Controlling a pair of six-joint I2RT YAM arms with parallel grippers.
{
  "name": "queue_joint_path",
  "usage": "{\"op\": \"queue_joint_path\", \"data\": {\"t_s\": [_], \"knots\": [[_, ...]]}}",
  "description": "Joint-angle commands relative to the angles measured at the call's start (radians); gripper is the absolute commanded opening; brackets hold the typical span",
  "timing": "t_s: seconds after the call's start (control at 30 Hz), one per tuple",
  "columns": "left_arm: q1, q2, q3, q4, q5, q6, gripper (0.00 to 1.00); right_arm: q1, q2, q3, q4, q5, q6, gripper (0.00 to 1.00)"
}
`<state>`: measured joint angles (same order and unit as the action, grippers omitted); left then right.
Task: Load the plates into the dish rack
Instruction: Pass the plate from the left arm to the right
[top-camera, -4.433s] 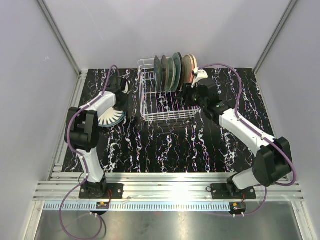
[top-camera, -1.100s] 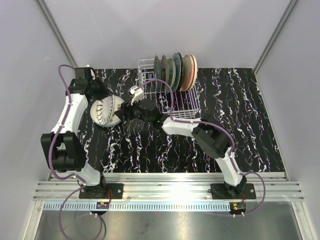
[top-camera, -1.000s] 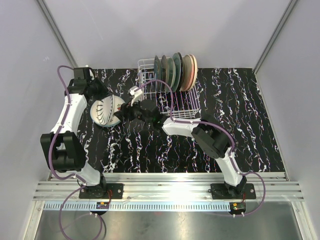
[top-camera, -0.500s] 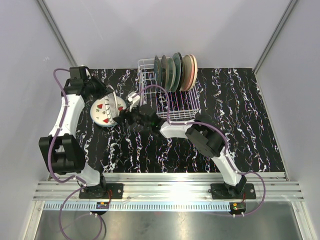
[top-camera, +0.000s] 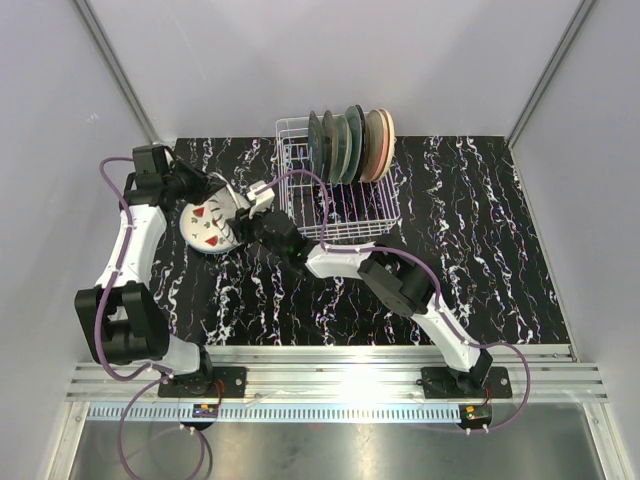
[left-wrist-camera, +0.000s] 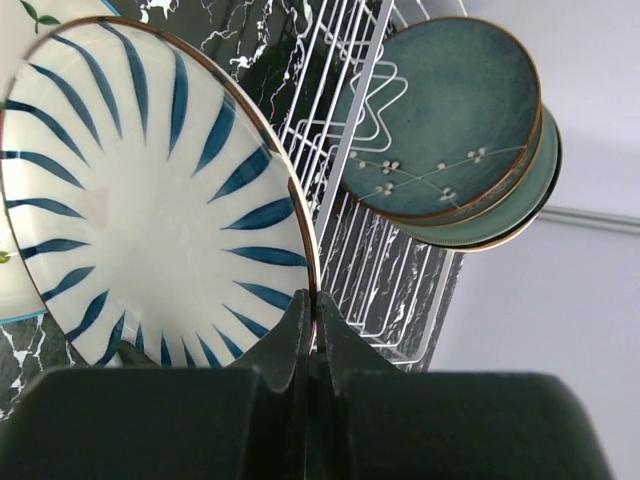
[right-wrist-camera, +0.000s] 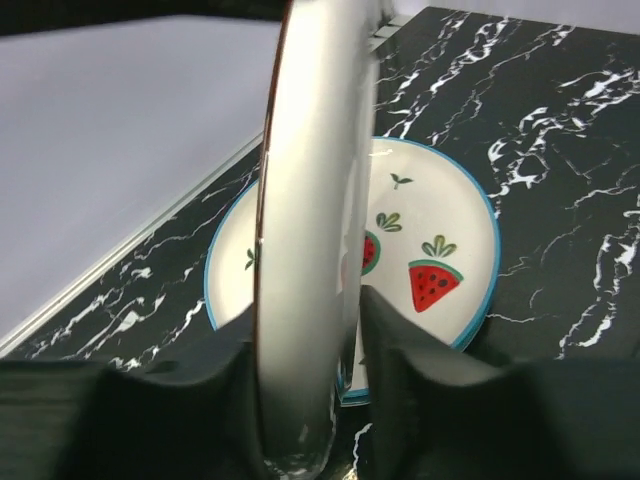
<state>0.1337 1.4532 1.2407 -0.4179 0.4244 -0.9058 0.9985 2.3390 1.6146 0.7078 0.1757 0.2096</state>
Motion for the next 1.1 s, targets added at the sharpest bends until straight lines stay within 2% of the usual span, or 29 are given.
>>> {"op": "queue_joint_path", "data": {"t_s": [0.0,0.07,0.1,0.17,0.2,0.23,0.3,0.33,0.47,0.57,0.77,0.8,0.9,1.07], "knots": [[0.02,-0.068,-0.018,0.117,0.057,-0.064,0.0,0.002,-0.001,0.05,0.024,0.1,-0.012,0.39],[0.023,-0.068,-0.02,0.119,0.059,-0.064,0.0,0.002,-0.007,0.047,0.016,0.107,-0.006,0.31],[0.024,-0.068,-0.018,0.119,0.063,-0.062,0.0,0.002,-0.009,0.047,0.015,0.105,-0.006,0.23],[0.024,-0.067,-0.014,0.125,0.065,-0.051,0.01,0.003,-0.015,0.047,0.004,0.11,-0.001,0.18],[0.024,-0.065,-0.014,0.126,0.071,-0.047,0.06,0.002,-0.017,0.047,0.001,0.113,0.004,0.12],[0.024,-0.062,-0.012,0.128,0.071,-0.036,0.16,0.002,-0.021,0.05,-0.005,0.125,0.005,0.1],[0.026,-0.063,-0.009,0.128,0.073,-0.024,0.26,0.002,-0.026,0.056,-0.028,0.137,0.011,0.04],[0.024,-0.063,-0.007,0.125,0.073,-0.01,0.37,0.002,-0.03,0.062,-0.033,0.148,0.013,0.0],[0.027,-0.068,0.028,0.09,0.065,0.04,0.59,0.002,-0.046,0.07,-0.056,0.163,0.017,0.0],[0.029,-0.076,0.087,0.028,0.037,0.117,0.69,0.003,-0.066,0.076,-0.076,0.162,0.002,0.0],[0.032,-0.123,0.172,-0.053,-0.035,0.271,0.79,-0.006,-0.122,0.099,-0.132,0.148,-0.058,0.0],[0.03,-0.141,0.177,-0.058,-0.047,0.297,0.84,-0.011,-0.132,0.114,-0.148,0.134,-0.056,0.0],[0.03,-0.174,0.186,-0.064,-0.079,0.335,0.92,-0.041,-0.177,0.137,-0.2,0.104,-0.036,0.0],[0.033,-0.2,0.161,-0.061,-0.098,0.346,0.99,-0.115,-0.224,0.182,-0.278,0.057,0.03,0.0]]}}
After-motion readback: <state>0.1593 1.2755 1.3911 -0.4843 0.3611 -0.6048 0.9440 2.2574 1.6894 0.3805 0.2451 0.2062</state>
